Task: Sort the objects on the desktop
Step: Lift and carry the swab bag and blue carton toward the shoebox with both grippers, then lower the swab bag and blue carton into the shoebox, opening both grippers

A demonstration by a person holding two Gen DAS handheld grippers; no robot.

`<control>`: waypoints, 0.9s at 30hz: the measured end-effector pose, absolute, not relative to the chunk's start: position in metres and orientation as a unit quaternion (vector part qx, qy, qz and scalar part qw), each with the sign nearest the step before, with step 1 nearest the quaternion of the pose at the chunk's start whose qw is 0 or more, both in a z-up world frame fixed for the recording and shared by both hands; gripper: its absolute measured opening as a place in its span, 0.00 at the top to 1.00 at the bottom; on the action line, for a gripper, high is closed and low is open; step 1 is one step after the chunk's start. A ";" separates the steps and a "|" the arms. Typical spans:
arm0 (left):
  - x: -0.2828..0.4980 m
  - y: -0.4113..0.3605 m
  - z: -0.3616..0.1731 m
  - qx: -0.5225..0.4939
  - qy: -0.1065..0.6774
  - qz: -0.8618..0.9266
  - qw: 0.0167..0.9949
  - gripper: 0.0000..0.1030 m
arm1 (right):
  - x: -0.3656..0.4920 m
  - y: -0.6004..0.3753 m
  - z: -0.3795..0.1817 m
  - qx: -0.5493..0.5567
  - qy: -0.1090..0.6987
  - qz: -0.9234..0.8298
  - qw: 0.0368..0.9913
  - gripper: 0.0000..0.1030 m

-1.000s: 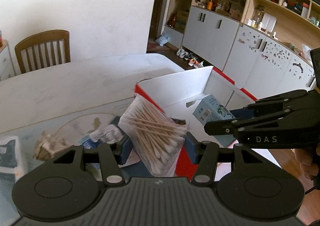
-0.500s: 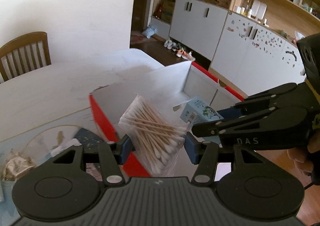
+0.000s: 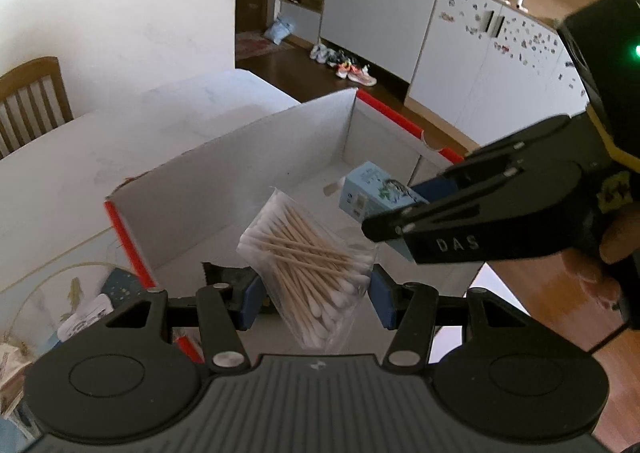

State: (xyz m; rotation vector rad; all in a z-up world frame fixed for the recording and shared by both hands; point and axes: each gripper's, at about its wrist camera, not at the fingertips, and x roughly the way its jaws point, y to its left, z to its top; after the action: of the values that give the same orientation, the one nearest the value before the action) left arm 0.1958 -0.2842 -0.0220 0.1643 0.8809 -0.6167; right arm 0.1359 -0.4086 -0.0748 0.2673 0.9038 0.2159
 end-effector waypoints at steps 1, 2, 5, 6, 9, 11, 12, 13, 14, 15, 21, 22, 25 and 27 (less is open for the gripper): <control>0.198 -0.286 -0.024 0.080 0.422 -0.295 0.853 0.48 | 0.139 -0.410 -0.077 0.127 0.436 0.101 0.885 0.73; 0.201 -0.288 -0.027 0.082 0.426 -0.294 0.851 0.48 | 0.142 -0.411 -0.081 0.129 0.440 0.099 0.883 0.73; 0.206 -0.294 -0.035 0.097 0.435 -0.295 0.845 0.48 | 0.151 -0.414 -0.089 0.128 0.448 0.093 0.880 0.73; 0.208 -0.296 -0.036 0.106 0.436 -0.295 0.843 0.48 | 0.154 -0.414 -0.091 0.126 0.451 0.091 0.879 0.73; 0.215 -0.299 -0.042 0.113 0.449 -0.299 0.835 0.48 | 0.161 -0.416 -0.097 0.127 0.454 0.086 0.878 0.73; 0.220 -0.303 -0.045 0.119 0.457 -0.305 0.827 0.48 | 0.165 -0.417 -0.100 0.128 0.457 0.083 0.876 0.73; 0.223 -0.308 -0.046 0.126 0.459 -0.309 0.823 0.48 | 0.168 -0.418 -0.102 0.129 0.459 0.082 0.875 0.73; 0.225 -0.313 -0.046 0.132 0.460 -0.313 0.821 0.48 | 0.171 -0.418 -0.104 0.130 0.461 0.081 0.874 0.73; 0.227 -0.315 -0.047 0.136 0.461 -0.315 0.819 0.48 | 0.173 -0.418 -0.105 0.130 0.463 0.080 0.873 0.73; 0.228 -0.318 -0.047 0.139 0.463 -0.315 0.817 0.48 | 0.177 -0.417 -0.106 0.131 0.466 0.079 0.871 0.73; 0.236 -0.328 -0.058 0.161 0.487 -0.314 0.799 0.48 | 0.190 -0.410 -0.114 0.128 0.483 0.074 0.863 0.73; 0.236 -0.332 -0.059 0.169 0.492 -0.313 0.794 0.48 | 0.192 -0.409 -0.116 0.128 0.486 0.073 0.862 0.73; 0.242 -0.334 -0.068 0.178 0.509 -0.308 0.784 0.48 | 0.198 -0.407 -0.121 0.131 0.494 0.072 0.856 0.73; 0.244 -0.334 -0.071 0.175 0.519 -0.309 0.777 0.48 | 0.202 -0.405 -0.123 0.135 0.498 0.075 0.853 0.73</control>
State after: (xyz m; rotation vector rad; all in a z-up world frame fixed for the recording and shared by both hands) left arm 0.2436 -0.3339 -0.0710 0.3793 1.1234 -0.6681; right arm 0.2021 -0.4051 -0.1226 0.2837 1.0476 0.1571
